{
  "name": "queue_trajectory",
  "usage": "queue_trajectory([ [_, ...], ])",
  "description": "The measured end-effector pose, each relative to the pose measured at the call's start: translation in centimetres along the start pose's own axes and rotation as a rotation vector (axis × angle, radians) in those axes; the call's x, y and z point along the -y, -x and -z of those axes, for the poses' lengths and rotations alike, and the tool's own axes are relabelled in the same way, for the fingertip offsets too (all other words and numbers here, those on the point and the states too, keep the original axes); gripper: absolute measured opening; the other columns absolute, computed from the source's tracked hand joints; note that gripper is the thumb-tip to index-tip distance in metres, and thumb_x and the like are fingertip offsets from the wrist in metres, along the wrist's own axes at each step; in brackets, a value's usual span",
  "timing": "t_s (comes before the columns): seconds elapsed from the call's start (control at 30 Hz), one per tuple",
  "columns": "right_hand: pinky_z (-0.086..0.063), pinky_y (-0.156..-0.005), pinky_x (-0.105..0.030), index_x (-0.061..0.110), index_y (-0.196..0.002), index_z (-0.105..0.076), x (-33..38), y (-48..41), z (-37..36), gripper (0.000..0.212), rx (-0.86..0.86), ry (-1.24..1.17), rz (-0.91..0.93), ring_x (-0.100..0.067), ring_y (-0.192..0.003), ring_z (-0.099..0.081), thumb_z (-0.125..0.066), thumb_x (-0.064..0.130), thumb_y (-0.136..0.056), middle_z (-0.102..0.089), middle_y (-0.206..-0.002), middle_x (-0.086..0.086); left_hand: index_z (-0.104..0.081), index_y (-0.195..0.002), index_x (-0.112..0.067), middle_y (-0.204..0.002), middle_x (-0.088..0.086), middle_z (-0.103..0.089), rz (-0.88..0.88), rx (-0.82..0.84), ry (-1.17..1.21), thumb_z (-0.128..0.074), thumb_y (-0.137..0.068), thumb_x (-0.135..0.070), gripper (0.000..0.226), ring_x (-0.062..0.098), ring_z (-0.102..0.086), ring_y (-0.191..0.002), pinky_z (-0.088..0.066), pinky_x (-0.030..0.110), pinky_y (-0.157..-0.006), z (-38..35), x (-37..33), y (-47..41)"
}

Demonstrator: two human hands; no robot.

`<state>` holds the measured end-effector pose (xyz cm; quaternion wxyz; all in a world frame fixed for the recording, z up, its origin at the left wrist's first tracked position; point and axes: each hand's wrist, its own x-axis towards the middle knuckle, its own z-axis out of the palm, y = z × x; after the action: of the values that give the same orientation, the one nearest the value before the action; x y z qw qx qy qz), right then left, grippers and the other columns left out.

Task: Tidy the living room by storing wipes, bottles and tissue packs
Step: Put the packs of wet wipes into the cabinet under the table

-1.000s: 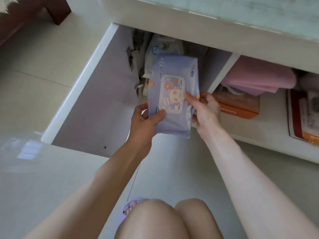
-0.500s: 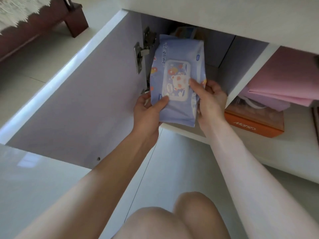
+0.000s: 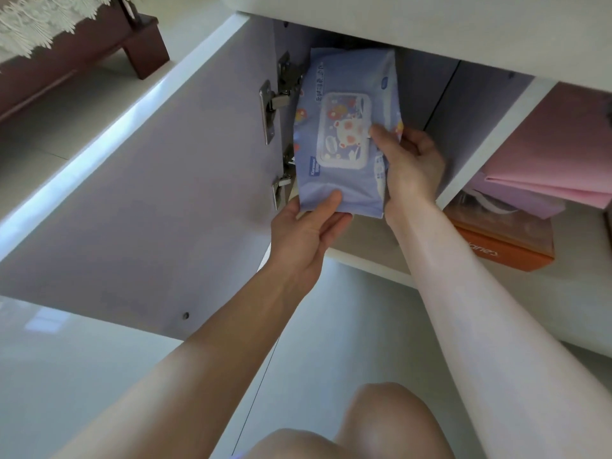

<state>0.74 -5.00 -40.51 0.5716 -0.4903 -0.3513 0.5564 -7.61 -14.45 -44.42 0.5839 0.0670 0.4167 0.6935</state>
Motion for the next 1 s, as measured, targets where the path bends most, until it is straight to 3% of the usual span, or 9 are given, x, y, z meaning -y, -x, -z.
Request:
queue_trajectory([
  [0.1, -0.058, -0.072, -0.025, 0.012, -0.095, -0.065, 0.0, 0.2, 0.7, 0.021, 0.102, 0.002, 0.03, -0.011, -0.078, -0.071, -0.076, 0.006, -0.078, -0.072, -0.089, 0.001, -0.061, -0.116, -0.01, -0.115, 0.008, -0.07, -0.03, -0.036, 0.019, -0.068, -0.085, -0.002, 0.033, 0.015, -0.073, -0.089, -0.057, 0.023, -0.071, -0.8, 0.1, -0.3],
  [0.27, -0.051, -0.097, -0.028, 0.009, -0.129, -0.057, -0.8, 1.0, 2.1, 0.05, 0.192, 0.081, 0.042, -0.012, -0.11, -0.065, -0.072, 0.009, -0.082, -0.067, -0.121, -0.003, -0.06, -0.122, -0.003, -0.116, 0.011, -0.07, -0.081, -0.067, 0.052, -0.067, -0.086, -0.001, 0.036, 0.014, -0.073, -0.089, -0.058, 0.022, -0.072, -1.9, -0.5, -0.9],
  [0.4, -0.05, -0.094, -0.019, 0.009, -0.132, -0.055, -1.0, 1.3, 2.2, 0.052, 0.24, 0.052, 0.055, -0.008, -0.117, -0.059, -0.071, 0.005, -0.082, -0.063, -0.127, -0.003, -0.065, -0.107, 0.0, -0.099, 0.009, -0.072, -0.106, -0.055, 0.052, -0.064, -0.087, 0.002, 0.019, 0.013, -0.072, -0.082, -0.058, 0.021, -0.073, -2.5, -1.4, -1.6],
  [0.57, -0.043, -0.106, -0.024, 0.011, -0.134, -0.054, -0.8, 0.5, 1.7, 0.056, 0.273, 0.083, 0.073, -0.011, -0.127, -0.052, -0.073, 0.012, -0.081, -0.059, -0.135, -0.003, -0.066, -0.091, -0.004, -0.092, 0.007, -0.07, -0.121, -0.052, 0.068, -0.062, -0.089, 0.002, 0.007, 0.014, -0.069, -0.086, -0.057, 0.021, -0.081, -3.6, -2.0, -2.2],
  [0.67, -0.043, -0.105, -0.023, 0.012, -0.133, -0.054, -0.9, -0.1, 1.2, 0.055, 0.271, 0.085, 0.087, -0.01, -0.127, -0.052, -0.073, 0.013, -0.082, -0.059, -0.135, -0.003, -0.065, -0.087, -0.005, -0.09, 0.007, -0.069, -0.123, -0.052, 0.094, -0.061, -0.09, 0.002, 0.009, 0.013, -0.069, -0.082, -0.058, 0.018, -0.07, -4.3, -2.2, -2.7],
  [0.83, -0.043, -0.106, -0.024, 0.016, -0.133, -0.055, -0.9, -1.2, 0.7, 0.054, 0.289, 0.125, 0.11, -0.008, -0.126, -0.053, -0.073, 0.017, -0.083, -0.059, -0.135, 0.0, -0.061, -0.113, 0.006, -0.105, 0.01, -0.07, -0.128, -0.067, 0.158, -0.059, -0.091, 0.005, 0.023, 0.015, -0.067, -0.085, -0.057, 0.022, -0.082, -5.1, -2.3, -3.6],
  [1.0, -0.038, -0.111, -0.031, 0.015, -0.135, -0.053, -1.4, -1.3, 1.5, 0.057, 0.303, 0.155, 0.12, -0.009, -0.13, -0.049, -0.075, 0.019, -0.081, -0.056, -0.138, 0.0, -0.059, -0.117, -0.001, -0.104, 0.014, -0.068, -0.117, -0.022, 0.126, -0.06, -0.09, 0.003, 0.028, 0.019, -0.069, -0.087, -0.057, 0.026, -0.084, -4.8, -2.0, -3.6],
])
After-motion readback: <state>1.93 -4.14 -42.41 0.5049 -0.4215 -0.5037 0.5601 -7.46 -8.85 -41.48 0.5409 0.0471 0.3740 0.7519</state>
